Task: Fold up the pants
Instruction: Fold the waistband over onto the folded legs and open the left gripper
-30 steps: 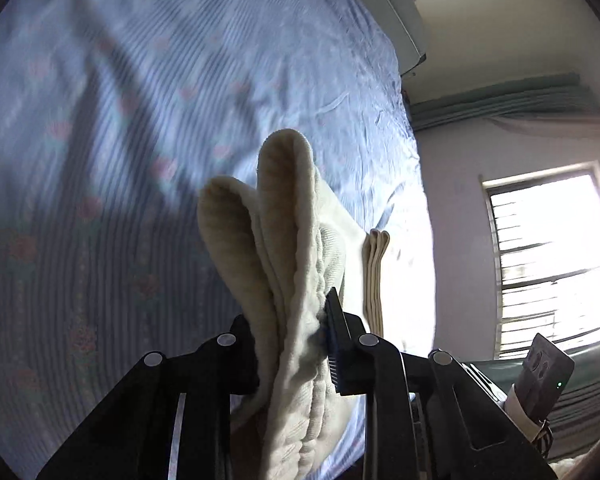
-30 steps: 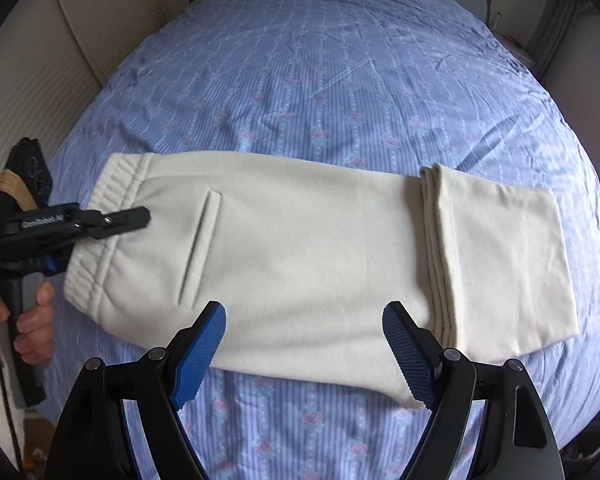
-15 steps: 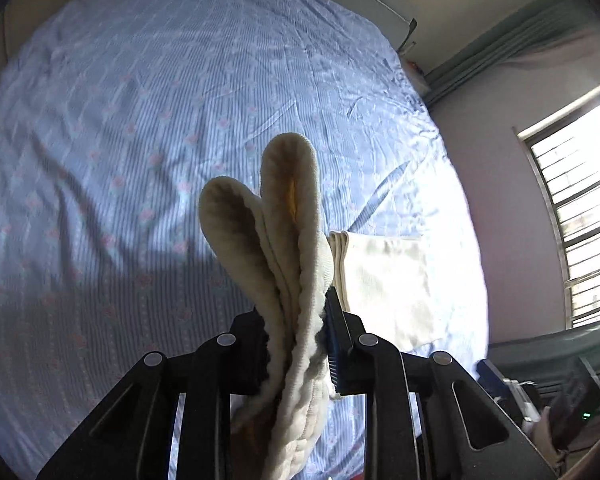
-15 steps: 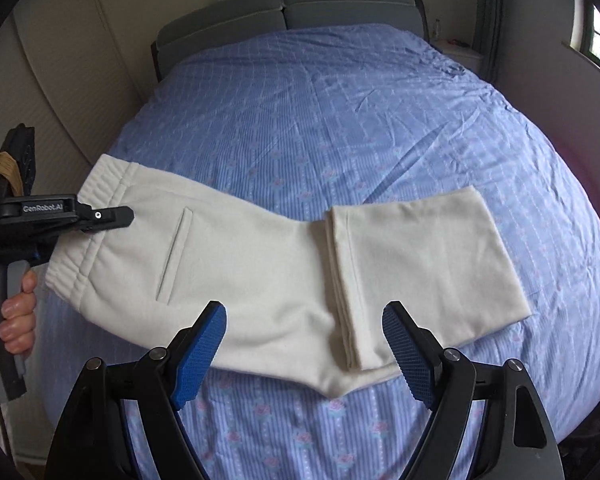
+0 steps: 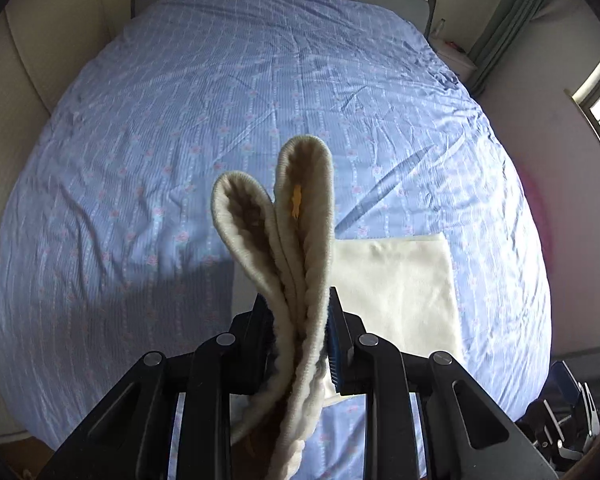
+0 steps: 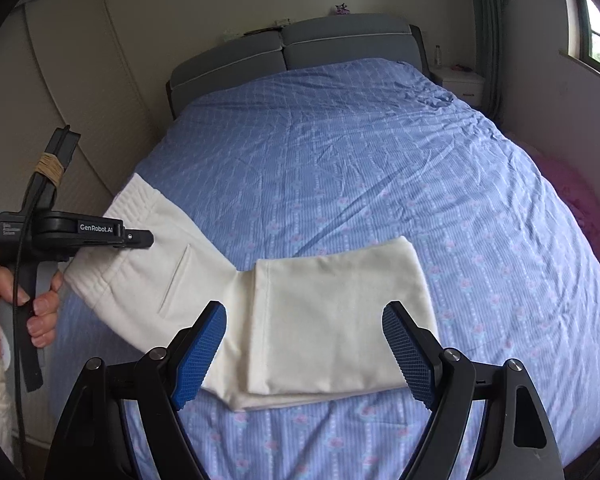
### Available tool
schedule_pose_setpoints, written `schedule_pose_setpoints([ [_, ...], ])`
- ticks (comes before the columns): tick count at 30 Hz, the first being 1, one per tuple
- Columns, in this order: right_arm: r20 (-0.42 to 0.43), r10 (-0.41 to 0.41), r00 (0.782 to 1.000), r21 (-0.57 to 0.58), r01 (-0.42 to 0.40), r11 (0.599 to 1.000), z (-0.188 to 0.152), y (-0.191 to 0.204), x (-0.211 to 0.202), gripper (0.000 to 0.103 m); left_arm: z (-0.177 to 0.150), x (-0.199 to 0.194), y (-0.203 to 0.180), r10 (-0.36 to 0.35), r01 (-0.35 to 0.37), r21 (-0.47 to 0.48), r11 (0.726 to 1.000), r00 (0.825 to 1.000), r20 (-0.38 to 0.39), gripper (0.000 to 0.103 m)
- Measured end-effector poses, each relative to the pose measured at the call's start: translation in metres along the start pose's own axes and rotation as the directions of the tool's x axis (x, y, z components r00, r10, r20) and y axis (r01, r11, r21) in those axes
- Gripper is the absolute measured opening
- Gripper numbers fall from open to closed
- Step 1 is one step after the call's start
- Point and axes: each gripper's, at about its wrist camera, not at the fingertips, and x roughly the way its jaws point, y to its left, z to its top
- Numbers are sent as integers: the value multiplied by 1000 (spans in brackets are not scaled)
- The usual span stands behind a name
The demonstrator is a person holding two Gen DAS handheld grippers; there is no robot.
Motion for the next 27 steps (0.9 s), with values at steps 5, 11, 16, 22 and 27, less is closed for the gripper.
schedule_pose_setpoints([
  [5, -18, 26, 999, -1, -26, 1000, 7, -67, -2, 82, -2, 18, -58, 37, -37, -38, 999, 999, -3, 25],
  [11, -38, 36, 999, 9, -36, 999, 13, -131, 5, 82, 2, 57, -127, 136, -138, -47, 989, 989, -54, 25],
  [16, -69, 27, 997, 57, -24, 998, 5, -175, 14, 82, 1, 109, -176, 215, -213, 28, 977, 969, -124, 25],
  [22, -114, 7, 994, 131, 8, 991, -10, -216, 27, 82, -10, 160, -215, 258, -241, 100, 965, 944, -207, 26],
  [27, -146, -14, 989, 178, 41, 983, -22, -235, 38, 82, -19, 194, -238, 265, -228, 157, 961, 924, -276, 28],
])
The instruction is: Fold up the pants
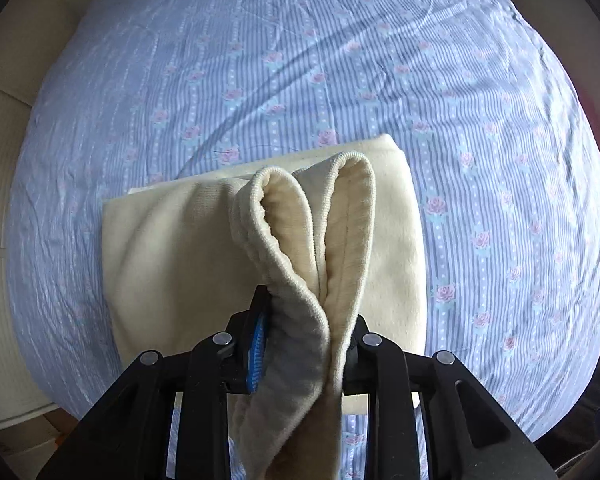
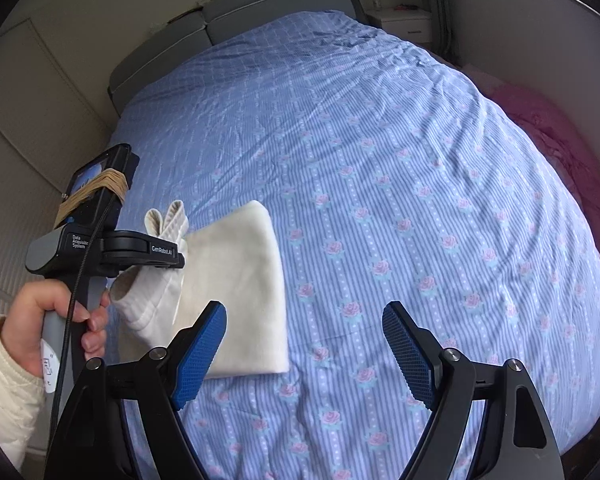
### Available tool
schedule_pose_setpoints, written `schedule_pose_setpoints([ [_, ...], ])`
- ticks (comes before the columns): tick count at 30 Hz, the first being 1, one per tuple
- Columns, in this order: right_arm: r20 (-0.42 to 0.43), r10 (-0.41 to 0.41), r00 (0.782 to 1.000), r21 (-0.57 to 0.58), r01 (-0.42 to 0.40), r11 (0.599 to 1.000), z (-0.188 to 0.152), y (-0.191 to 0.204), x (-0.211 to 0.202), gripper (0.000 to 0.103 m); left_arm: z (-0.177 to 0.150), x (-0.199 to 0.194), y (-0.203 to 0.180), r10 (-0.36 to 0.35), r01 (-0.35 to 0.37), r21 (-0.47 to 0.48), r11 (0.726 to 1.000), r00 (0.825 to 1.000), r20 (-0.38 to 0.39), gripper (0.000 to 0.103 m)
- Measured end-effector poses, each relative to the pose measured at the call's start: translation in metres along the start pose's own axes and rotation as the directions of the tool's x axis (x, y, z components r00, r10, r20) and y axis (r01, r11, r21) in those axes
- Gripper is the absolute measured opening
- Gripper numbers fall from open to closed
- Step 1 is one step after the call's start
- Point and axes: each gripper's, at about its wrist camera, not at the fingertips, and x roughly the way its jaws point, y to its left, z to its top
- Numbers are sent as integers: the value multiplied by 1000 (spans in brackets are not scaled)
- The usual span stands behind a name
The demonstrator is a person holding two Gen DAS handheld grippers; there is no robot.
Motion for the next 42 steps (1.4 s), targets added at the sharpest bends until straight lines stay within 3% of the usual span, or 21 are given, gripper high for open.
schedule_pose_setpoints([
  [2, -12, -7, 1000, 9, 7, 1000, -2, -5, 5, 82, 0, 8, -9, -15, 15, 30, 999, 1000, -24, 34],
  [4, -11, -20, 1000, 10, 21, 1000, -3, -7, 7, 82, 1, 13, -11, -76, 77, 22, 997, 996, -41, 51],
  [7, -13, -20, 1000, 4, 20, 1000, -2, -6, 9, 82, 1, 0, -7, -161, 161, 2, 987, 987, -12, 59],
  [11, -15, 10, 1000, -17, -10, 1000, -1, 3, 14, 82, -6, -29, 9, -219, 217, 34, 976, 972, 86, 60],
  [18, -80, 144, 986, -108, -152, 982, 3, 39, 59, 81, -47, -33, 71, -156, 141, 88, 986, 966, 207, 61],
  [22, -155, 184, 971, -145, -206, 968, 1, 58, 103, 69, -70, -2, 101, -108, 101, 49, 994, 979, 175, 61],
  [26, -220, 200, 955, -131, -232, 964, 1, 64, 147, 59, -84, 31, 115, -119, 123, -31, 992, 987, 109, 61],
  [33, -297, 214, 930, -46, -238, 970, -4, 56, 198, 54, -82, 54, 118, -146, 155, -95, 983, 984, 100, 61],
  [35, -297, 194, 935, -39, -215, 976, -7, 56, 196, 49, -79, 55, 115, -154, 163, -96, 982, 983, 100, 61],
  [38, -253, 231, 939, -38, -248, 968, -5, 60, 174, 39, -77, 52, 112, -166, 176, -94, 980, 980, 109, 61],
  [42, -246, 222, 943, -59, -244, 968, -7, 64, 170, 39, -75, 52, 107, -177, 184, -75, 980, 979, 100, 61],
])
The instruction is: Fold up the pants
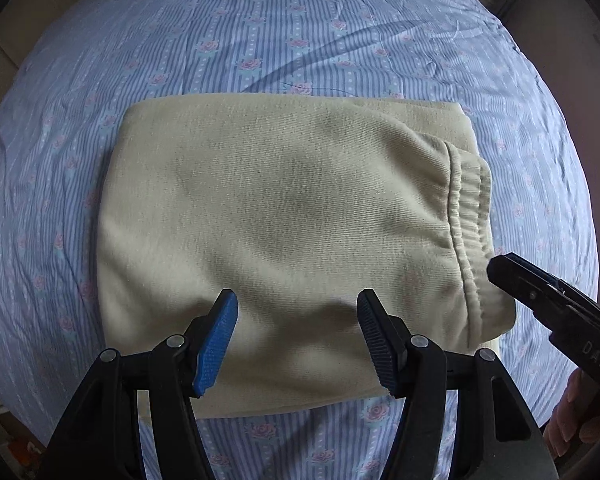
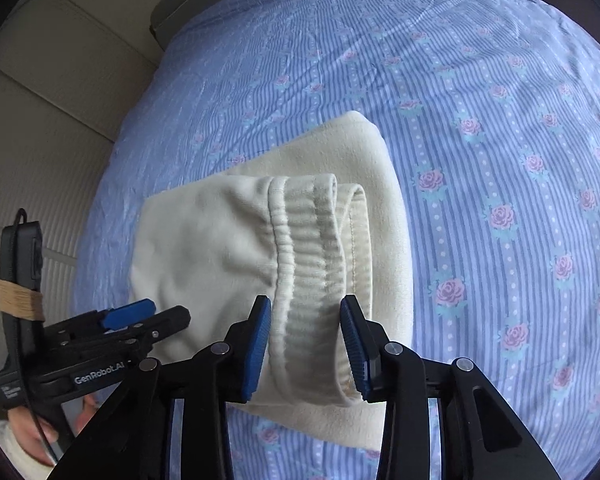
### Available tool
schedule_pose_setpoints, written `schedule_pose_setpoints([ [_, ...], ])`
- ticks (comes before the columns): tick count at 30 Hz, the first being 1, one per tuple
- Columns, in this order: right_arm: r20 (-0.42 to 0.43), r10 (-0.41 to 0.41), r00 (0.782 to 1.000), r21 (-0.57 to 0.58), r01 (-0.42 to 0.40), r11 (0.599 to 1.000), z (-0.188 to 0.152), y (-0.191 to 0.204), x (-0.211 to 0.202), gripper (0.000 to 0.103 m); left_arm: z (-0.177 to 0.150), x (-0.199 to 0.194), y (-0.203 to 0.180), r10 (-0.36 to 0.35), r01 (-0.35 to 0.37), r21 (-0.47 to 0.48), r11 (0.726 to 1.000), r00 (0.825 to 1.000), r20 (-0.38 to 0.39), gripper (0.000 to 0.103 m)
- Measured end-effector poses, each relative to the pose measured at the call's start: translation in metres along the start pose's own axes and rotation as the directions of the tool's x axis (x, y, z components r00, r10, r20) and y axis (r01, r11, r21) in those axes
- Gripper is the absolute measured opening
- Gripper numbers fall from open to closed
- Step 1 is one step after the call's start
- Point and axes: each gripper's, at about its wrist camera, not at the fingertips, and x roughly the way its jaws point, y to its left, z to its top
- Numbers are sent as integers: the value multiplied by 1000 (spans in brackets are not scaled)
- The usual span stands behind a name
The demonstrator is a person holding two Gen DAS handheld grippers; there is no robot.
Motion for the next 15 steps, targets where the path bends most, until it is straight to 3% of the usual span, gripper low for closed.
schedule_pose_setpoints([
  [2, -29, -16, 999, 35, 17, 999, 3, -7, 12, 39, 1, -1, -2, 3, -3, 8, 1000, 1000, 2, 61],
  [5, -57, 36, 998, 89, -31, 996, 5, -19, 22, 39, 2, -2, -5, 1, -1, 4, 1000, 1000, 2, 61],
  [9, -80, 98, 992, 58, -94, 994, 2, -9, 17, 27, 0, -5, -7, -2, 2, -7, 1000, 1000, 6, 61],
  [12, -51, 152, 987, 38, -151, 988, -6, 6, 3, 24, -1, -5, -8, -9, 9, -21, 1000, 1000, -7, 61],
  [14, -59, 79, 995, 13, -78, 997, -6, 10, 5, 11, -2, -4, -11, -10, 9, -24, 1000, 1000, -19, 61],
  [15, -61, 38, 997, 10, -37, 999, -4, 8, 4, 11, -3, -5, -13, -5, 4, -22, 1000, 1000, -21, 61],
])
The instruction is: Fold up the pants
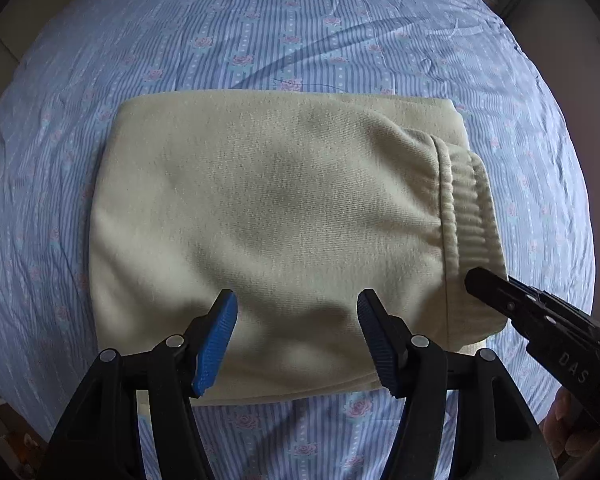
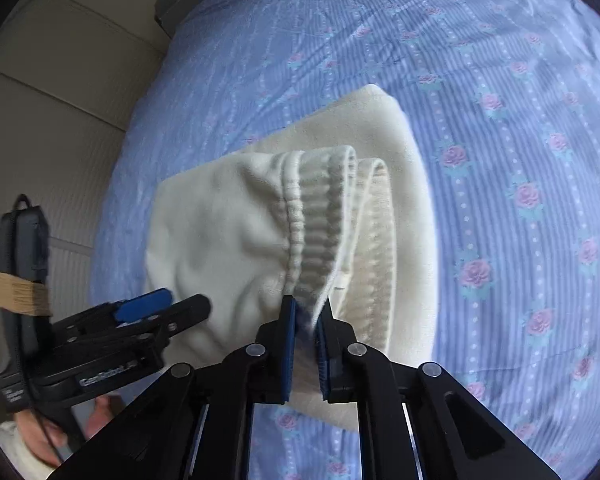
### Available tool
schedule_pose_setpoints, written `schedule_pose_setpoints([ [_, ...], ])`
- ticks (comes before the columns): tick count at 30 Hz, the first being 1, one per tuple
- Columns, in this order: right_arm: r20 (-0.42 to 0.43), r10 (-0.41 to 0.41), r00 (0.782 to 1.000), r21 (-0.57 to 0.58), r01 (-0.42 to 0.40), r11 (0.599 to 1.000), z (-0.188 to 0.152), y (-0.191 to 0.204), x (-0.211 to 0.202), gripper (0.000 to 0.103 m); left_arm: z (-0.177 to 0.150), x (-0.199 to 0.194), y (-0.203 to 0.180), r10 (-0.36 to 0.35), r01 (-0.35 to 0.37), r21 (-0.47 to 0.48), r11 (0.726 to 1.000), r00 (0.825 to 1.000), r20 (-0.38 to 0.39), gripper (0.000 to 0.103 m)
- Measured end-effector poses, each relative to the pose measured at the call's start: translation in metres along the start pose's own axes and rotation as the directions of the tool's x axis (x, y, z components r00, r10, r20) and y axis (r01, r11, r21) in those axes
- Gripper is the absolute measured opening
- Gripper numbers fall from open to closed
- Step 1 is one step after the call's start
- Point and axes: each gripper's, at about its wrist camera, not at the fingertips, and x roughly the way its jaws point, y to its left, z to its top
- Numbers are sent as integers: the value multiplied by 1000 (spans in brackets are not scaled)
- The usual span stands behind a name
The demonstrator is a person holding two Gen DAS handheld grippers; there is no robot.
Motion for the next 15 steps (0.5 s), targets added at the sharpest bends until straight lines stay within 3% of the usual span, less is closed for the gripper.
schedule_pose_setpoints([
  [6, 68, -36, 997, 36, 33, 999, 2, -14, -23, 6, 1, -8, -7, -6, 6, -4, 1000, 1000, 10, 61],
  [11, 37, -64, 997, 115, 59, 992, -8, -37, -16, 6, 1, -3, -13, 7, -7, 12, 1000, 1000, -1, 64],
  [15, 2, -112, 994, 114, 111, 987, -7, -42, 0, 9, -3, 9, -10, 18, -18, -9, 1000, 999, -42, 65],
])
